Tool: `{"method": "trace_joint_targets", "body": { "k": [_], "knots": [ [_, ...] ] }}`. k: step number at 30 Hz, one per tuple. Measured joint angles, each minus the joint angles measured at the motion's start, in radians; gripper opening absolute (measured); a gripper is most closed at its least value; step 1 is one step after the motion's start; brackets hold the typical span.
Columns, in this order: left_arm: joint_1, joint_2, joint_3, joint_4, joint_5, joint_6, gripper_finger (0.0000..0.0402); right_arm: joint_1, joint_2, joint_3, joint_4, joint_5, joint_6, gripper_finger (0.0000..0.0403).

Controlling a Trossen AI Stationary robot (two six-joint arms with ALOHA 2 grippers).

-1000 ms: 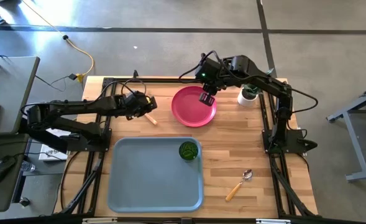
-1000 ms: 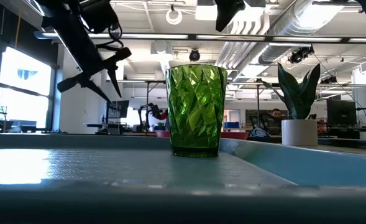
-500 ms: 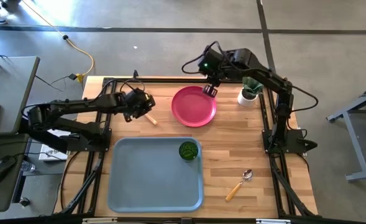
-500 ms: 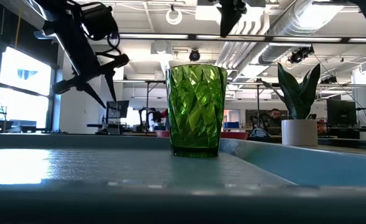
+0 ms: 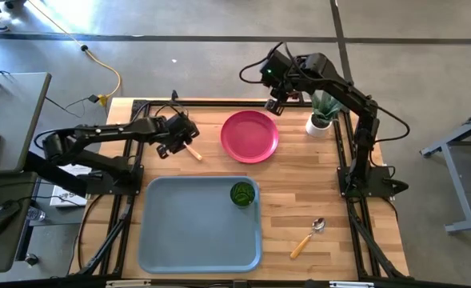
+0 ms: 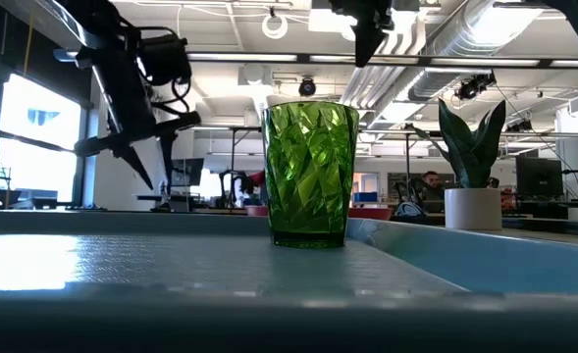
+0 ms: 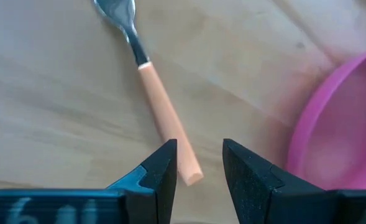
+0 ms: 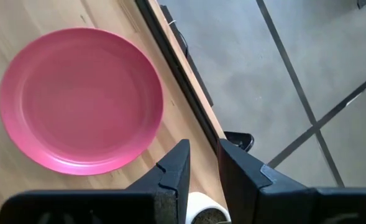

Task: Pick and place plate/cup/fork/spoon on tray
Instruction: Put the orange fork on the blue serving tray to the bottom left of the green glass

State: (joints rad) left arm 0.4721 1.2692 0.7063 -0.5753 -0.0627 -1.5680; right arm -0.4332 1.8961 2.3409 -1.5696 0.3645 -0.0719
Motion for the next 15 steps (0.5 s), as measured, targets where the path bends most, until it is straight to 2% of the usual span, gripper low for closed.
{"method": "trace_joint_targets", "body": {
  "k": [9, 15],
  "knots": [
    [0.028, 0.111, 0.167, -0.108, 0.033, 0.106, 0.008, -0.025, 0.0, 0.0, 0.005, -0.003, -0.017, 0.0074],
    [0.044, 0.133, 0.281, -0.238, 0.036, 0.123, 0.0074, -0.025, 0.0, 0.0, 0.008, -0.01, -0.035, 0.0074]
  ]
}}
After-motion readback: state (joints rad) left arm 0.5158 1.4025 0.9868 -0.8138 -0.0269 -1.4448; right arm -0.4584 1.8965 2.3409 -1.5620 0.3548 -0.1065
